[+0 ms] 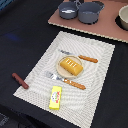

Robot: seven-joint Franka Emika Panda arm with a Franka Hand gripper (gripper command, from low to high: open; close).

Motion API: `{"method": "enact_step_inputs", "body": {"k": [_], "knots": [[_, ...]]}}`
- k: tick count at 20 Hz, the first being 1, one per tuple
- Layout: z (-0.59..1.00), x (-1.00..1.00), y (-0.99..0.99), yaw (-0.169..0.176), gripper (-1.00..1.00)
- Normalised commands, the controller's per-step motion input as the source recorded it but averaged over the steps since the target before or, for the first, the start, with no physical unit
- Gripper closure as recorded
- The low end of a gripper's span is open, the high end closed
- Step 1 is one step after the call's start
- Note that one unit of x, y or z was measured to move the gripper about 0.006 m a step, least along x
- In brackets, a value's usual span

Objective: Interact with the objects in diverse but meaningful ways.

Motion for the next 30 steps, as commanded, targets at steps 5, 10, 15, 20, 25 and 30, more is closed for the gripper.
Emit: {"method": "enact_step_inputs", "body": {"k": [5,10,15,20,25,30], "knots": [[-0.03,0.12,-0.97,0.0,-1.0],[0.0,0.04,-0.95,0.0,-1.0],[-0.07,0.0,-0.94,0.0,-1.0],[-0.12,0.0,-0.93,0.0,-1.0],[-0.14,-0.01,-0.93,0.0,-1.0],[-0.15,-0.02,-0.93,0.0,-1.0]]}}
